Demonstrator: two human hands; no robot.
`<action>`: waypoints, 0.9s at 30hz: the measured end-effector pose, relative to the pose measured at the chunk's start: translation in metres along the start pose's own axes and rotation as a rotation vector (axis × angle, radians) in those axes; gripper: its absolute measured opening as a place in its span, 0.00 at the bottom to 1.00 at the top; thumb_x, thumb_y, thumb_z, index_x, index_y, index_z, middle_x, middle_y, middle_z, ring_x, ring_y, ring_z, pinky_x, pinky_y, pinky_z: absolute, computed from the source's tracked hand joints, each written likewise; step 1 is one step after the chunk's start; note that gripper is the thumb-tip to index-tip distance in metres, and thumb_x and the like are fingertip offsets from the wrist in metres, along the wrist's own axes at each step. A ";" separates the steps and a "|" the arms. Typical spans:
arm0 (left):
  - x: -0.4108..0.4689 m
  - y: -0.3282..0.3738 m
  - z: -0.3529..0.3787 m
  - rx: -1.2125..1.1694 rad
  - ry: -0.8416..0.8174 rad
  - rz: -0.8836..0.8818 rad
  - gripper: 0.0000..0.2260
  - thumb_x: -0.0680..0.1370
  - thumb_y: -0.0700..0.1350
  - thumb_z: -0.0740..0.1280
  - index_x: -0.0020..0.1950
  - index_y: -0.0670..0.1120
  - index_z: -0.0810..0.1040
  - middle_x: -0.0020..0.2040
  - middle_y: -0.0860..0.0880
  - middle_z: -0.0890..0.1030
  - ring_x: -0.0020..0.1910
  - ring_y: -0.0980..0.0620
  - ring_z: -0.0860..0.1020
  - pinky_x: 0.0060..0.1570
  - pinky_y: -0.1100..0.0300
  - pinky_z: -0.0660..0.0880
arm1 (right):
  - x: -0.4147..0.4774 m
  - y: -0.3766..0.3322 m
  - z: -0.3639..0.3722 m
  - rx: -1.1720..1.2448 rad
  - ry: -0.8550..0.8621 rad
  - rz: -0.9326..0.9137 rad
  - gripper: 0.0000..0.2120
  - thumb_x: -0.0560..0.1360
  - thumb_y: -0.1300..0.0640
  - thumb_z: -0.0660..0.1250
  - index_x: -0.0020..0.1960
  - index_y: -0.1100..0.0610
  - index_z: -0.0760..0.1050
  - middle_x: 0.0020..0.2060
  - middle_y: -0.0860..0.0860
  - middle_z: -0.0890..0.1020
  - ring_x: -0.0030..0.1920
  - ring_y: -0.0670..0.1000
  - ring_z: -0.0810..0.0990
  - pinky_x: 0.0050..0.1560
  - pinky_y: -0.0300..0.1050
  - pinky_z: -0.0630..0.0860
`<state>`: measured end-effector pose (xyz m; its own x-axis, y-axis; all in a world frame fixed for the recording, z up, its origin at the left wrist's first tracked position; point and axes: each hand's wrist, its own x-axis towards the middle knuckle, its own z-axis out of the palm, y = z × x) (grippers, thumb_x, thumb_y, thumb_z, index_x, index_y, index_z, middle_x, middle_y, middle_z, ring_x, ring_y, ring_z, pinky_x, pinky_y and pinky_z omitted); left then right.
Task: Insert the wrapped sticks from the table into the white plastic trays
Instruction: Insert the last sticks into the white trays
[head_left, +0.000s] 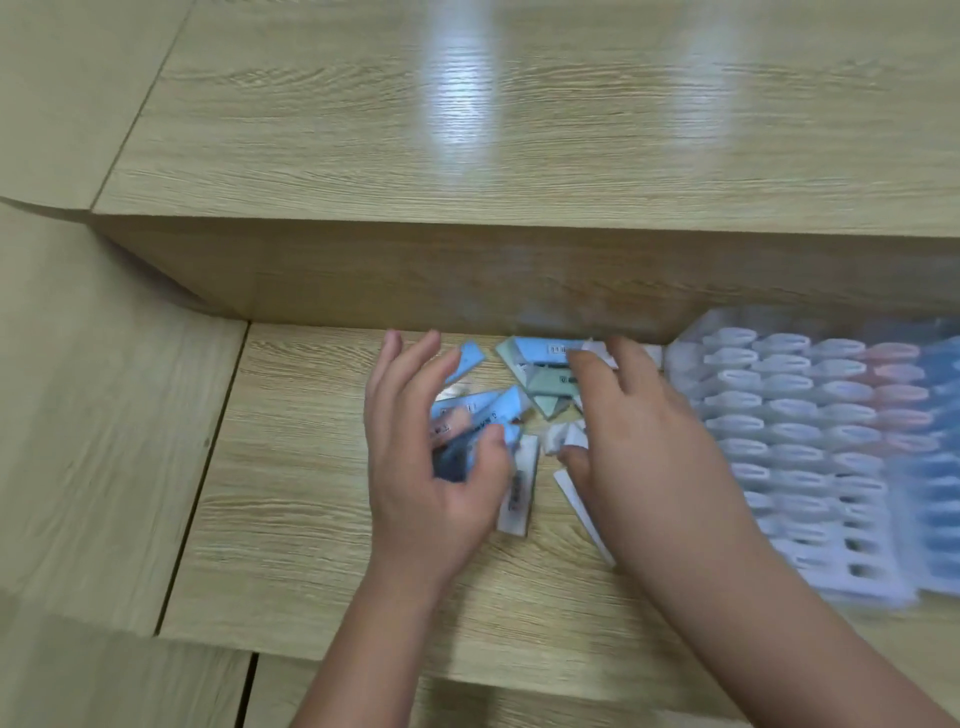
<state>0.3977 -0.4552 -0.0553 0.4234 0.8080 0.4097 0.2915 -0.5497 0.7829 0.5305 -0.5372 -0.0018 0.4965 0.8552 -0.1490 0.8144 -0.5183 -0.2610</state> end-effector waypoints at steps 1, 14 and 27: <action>-0.004 -0.001 -0.003 0.000 0.047 0.016 0.15 0.78 0.43 0.65 0.65 0.42 0.74 0.68 0.48 0.73 0.75 0.42 0.64 0.64 0.39 0.73 | -0.002 0.000 -0.001 -0.013 0.021 -0.006 0.32 0.70 0.61 0.75 0.70 0.54 0.66 0.70 0.53 0.68 0.62 0.59 0.74 0.53 0.51 0.76; -0.014 -0.001 -0.029 0.509 -0.206 -0.166 0.14 0.77 0.49 0.68 0.60 0.48 0.81 0.52 0.49 0.76 0.48 0.48 0.71 0.46 0.49 0.74 | 0.032 -0.019 0.012 -0.025 -0.015 -0.286 0.17 0.76 0.55 0.67 0.64 0.43 0.74 0.58 0.41 0.73 0.57 0.50 0.70 0.47 0.47 0.76; 0.021 0.047 -0.024 0.381 -0.125 -0.090 0.10 0.81 0.50 0.58 0.52 0.48 0.77 0.44 0.53 0.77 0.40 0.58 0.70 0.37 0.68 0.63 | 0.000 0.015 -0.043 0.422 0.223 -0.197 0.12 0.74 0.42 0.65 0.52 0.46 0.79 0.43 0.42 0.74 0.40 0.43 0.75 0.41 0.43 0.74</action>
<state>0.3997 -0.4593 0.0011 0.4759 0.8374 0.2687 0.6192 -0.5360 0.5738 0.5558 -0.5453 0.0349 0.4351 0.8899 0.1370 0.7295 -0.2592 -0.6329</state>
